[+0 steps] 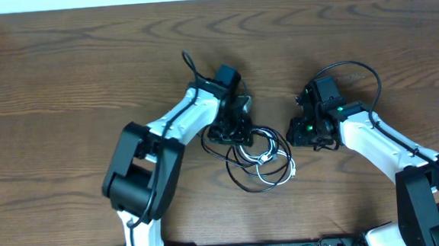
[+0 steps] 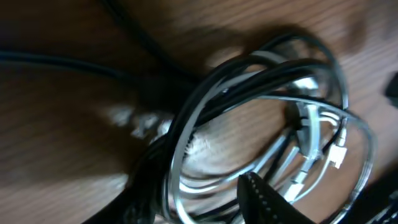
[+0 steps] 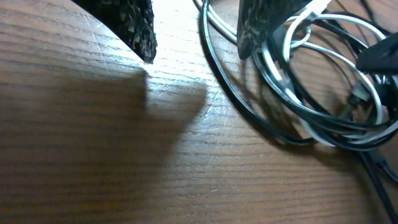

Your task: Untangle cables

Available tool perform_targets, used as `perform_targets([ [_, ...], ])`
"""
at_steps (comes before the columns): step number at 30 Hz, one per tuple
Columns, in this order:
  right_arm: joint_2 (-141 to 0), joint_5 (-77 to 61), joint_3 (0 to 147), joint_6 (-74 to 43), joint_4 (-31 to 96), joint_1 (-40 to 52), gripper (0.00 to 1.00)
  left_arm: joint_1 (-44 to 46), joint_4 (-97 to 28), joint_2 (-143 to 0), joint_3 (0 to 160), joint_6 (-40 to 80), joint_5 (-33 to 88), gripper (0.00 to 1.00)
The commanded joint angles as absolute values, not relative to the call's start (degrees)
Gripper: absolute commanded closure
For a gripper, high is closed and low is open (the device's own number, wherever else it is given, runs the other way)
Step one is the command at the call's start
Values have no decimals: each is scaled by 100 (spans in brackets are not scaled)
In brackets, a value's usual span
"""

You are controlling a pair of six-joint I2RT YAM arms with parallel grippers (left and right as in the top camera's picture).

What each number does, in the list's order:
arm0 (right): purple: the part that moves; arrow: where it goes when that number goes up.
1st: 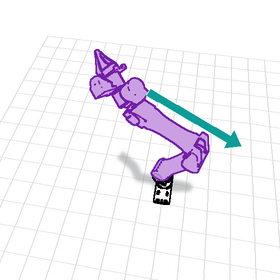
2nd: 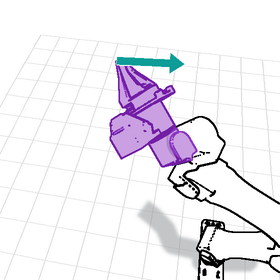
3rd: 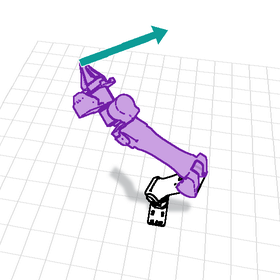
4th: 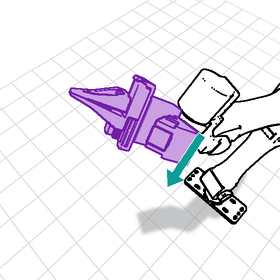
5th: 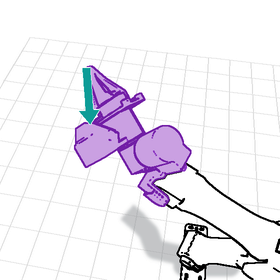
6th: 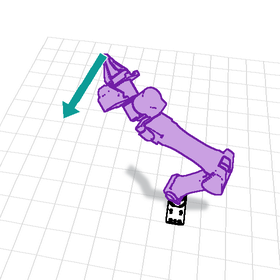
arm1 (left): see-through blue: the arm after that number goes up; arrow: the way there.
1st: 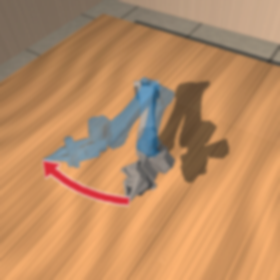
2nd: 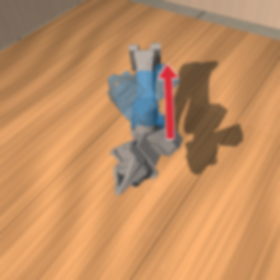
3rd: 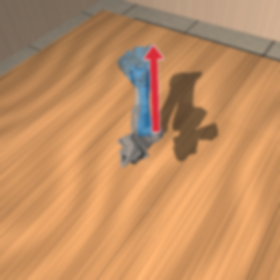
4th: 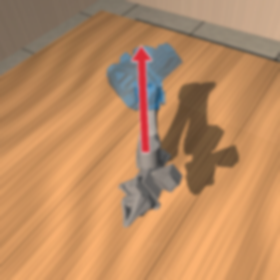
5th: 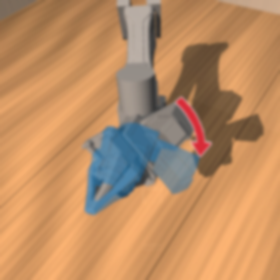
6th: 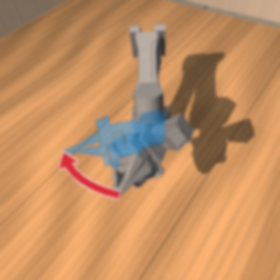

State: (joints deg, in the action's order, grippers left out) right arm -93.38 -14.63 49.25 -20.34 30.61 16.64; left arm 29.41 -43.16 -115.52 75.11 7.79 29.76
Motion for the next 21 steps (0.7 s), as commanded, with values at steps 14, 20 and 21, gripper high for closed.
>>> perform_targets([
  [14,-9411,-2375,4897,-1135,2731,1656,63,2971,-4473,-11000,7612,753,2932,93],
  [20,-9411,-4311,4897,-655,1900,1662,61,2971,-4558,-10224,7612,755,3011,92],
  [21,-9411,-4327,4897,-657,1903,1667,61,2971,-4554,-10162,7612,755,3122,93],
])
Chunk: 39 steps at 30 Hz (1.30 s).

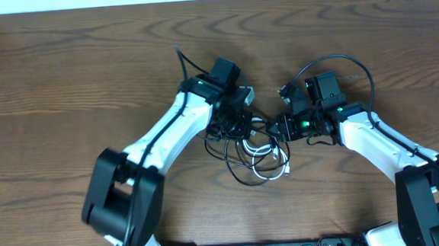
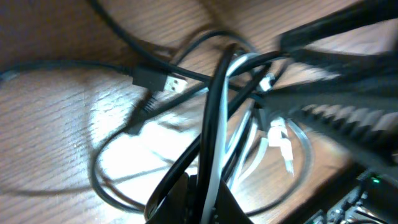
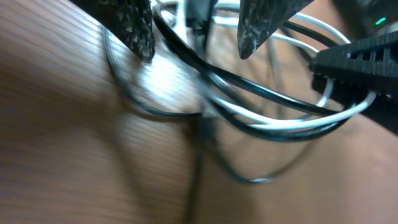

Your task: Untangle cables

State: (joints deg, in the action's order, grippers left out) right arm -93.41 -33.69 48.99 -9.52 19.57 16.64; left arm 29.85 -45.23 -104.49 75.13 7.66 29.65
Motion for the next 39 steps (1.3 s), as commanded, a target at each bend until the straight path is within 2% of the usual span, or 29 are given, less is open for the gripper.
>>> perform_targets([
  [1,-9411,-4322,4897,-657,1909,1673,61,2971,-4552,-10119,7612,755,3227,93],
  [5,-9411,-4130,4895,-659,1931,1754,61,2971,-4556,-9968,7612,753,3813,93],
  [8,-9411,-3481,4897,-779,1979,1815,59,2971,-4558,-9880,7612,753,4169,93],
  [19,-9411,-421,4895,-2663,2770,1883,58,2871,-4598,-9120,7612,602,4287,93],
  [24,-9411,456,4895,-3531,3361,1874,53,2523,-4600,-8646,7612,604,4287,93],
  [33,-9411,692,4895,-3789,3579,1874,50,1741,-4606,-8191,7612,613,4292,93],
  [39,-9411,646,4895,-3787,3583,1874,49,1673,-4624,-8204,7607,600,4241,93],
])
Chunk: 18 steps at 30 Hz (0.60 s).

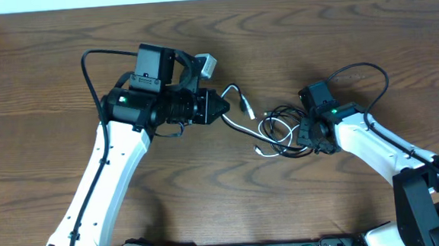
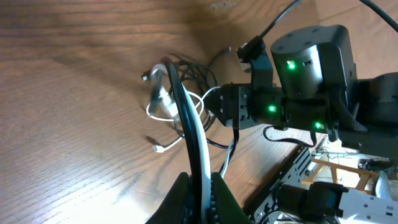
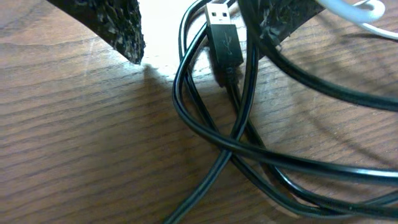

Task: Untangle cables
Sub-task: 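Pull the white-black cable leftward with the left gripper, stretching it out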

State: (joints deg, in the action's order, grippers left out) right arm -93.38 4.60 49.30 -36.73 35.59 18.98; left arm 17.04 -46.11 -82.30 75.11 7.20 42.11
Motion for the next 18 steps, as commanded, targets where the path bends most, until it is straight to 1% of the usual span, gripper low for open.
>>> perform_targets([
  [1,-9411,646,4895,-3787,3601,1874,49,1673,-4626,-8204,7607,602,4119,92],
  [6,-9411,742,4895,-3787,3765,1874,50,1649,-4790,-8197,7609,600,3146,92],
  [10,-9411,1026,4895,-3789,3990,1826,51,1441,-4980,-8197,7609,604,2412,93],
  [14,-9411,1197,4895,-3789,4154,1658,50,976,-5142,-8197,7609,607,2132,93],
  [18,-9411,1212,4895,-3778,4235,1382,49,235,-5164,-8197,7609,628,2137,93],
])
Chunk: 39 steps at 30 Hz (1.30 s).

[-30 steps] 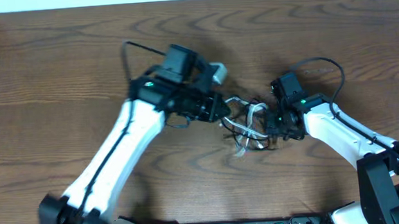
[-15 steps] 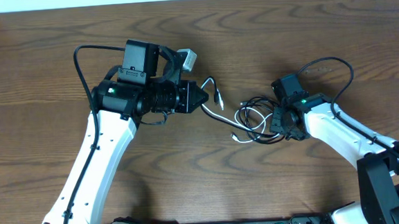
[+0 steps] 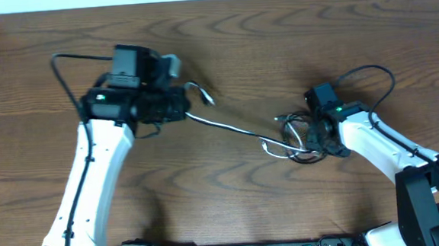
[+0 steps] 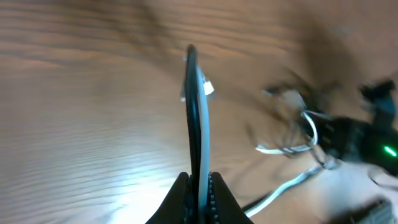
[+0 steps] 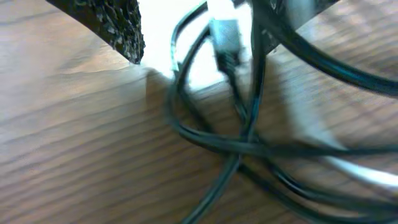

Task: Untangle cables
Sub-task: 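Pull the white-black cable leftward with the left gripper, stretching it out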

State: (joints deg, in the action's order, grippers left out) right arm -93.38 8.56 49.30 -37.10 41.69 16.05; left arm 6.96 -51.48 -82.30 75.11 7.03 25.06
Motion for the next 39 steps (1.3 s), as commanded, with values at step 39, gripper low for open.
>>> perform_targets([
  [39,-9411,-4447,4897,-589,2458,716,39,-1081,-4687,-8324,7607,1721,2558,92],
])
